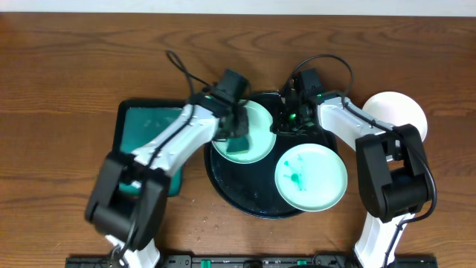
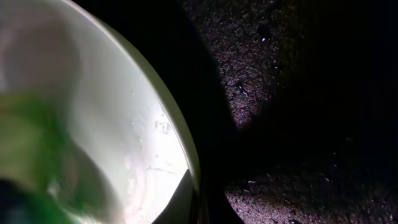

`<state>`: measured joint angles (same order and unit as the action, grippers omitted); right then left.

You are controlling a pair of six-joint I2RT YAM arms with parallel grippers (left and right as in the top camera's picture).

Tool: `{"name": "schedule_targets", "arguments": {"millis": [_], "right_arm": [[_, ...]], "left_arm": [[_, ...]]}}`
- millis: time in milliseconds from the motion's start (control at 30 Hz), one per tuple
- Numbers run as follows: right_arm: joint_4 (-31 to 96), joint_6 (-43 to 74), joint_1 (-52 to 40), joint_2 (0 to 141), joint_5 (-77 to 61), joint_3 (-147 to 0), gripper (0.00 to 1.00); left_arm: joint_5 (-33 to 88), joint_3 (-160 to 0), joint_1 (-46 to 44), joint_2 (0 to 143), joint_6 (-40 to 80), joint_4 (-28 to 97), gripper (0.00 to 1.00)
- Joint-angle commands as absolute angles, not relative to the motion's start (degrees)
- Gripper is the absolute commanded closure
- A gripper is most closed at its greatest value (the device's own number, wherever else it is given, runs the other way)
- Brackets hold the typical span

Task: Clean dirty plates on tray and stack at the side

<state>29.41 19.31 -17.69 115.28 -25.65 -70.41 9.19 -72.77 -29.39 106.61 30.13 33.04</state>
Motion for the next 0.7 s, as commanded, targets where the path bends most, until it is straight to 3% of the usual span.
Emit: {"name": "schedule_targets", "arguments": {"millis": [0,367,667], "right_arm": [[30.9,17.8,-18.5,117.4,-23.7,-70.0,0.99],[41.4,14.5,-20.6,106.1,-4.7,-70.3,0.99],[44.4,14.1,-23.8,105.0,-3.3,-70.3,0.99]], "left_arm": [[9.7,-72.7,-29.9,108.9,34.0,32.9,0.93],[1.5,-73.0,-29.8,109.0,33.1,33.4,0.93],[1.3,-73.0,-30.0,111.7,33.1,33.5,0.93]]}}
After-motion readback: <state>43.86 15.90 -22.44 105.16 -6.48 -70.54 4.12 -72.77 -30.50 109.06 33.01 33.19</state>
